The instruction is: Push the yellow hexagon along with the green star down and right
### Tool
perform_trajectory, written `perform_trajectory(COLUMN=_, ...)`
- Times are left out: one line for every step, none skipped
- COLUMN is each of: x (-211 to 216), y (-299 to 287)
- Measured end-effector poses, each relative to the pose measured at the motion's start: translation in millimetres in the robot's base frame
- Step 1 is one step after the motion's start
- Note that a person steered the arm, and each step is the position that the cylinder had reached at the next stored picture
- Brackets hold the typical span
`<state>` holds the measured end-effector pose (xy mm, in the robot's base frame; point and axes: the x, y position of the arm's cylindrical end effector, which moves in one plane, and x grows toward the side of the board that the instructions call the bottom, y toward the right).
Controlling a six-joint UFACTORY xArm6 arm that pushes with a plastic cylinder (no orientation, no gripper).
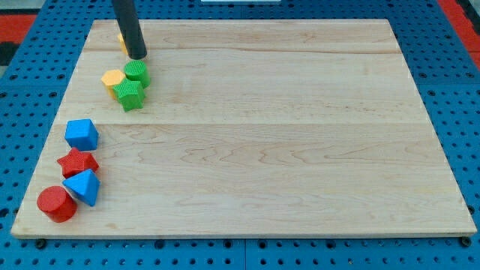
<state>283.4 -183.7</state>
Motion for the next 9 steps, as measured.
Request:
perform_trajectory(x=-21, y=-6)
perform_trajectory(x=-28, y=-13)
perform_trajectory(x=-33, y=-20)
perform_trajectory(x=-34, y=-20)
perform_trajectory(x=-34, y=-20)
perform_trajectory(x=-23, y=13)
perform_trajectory(x=3, y=27)
perform_trajectory(x=4, y=-7)
perform_trajectory(x=10, y=-27)
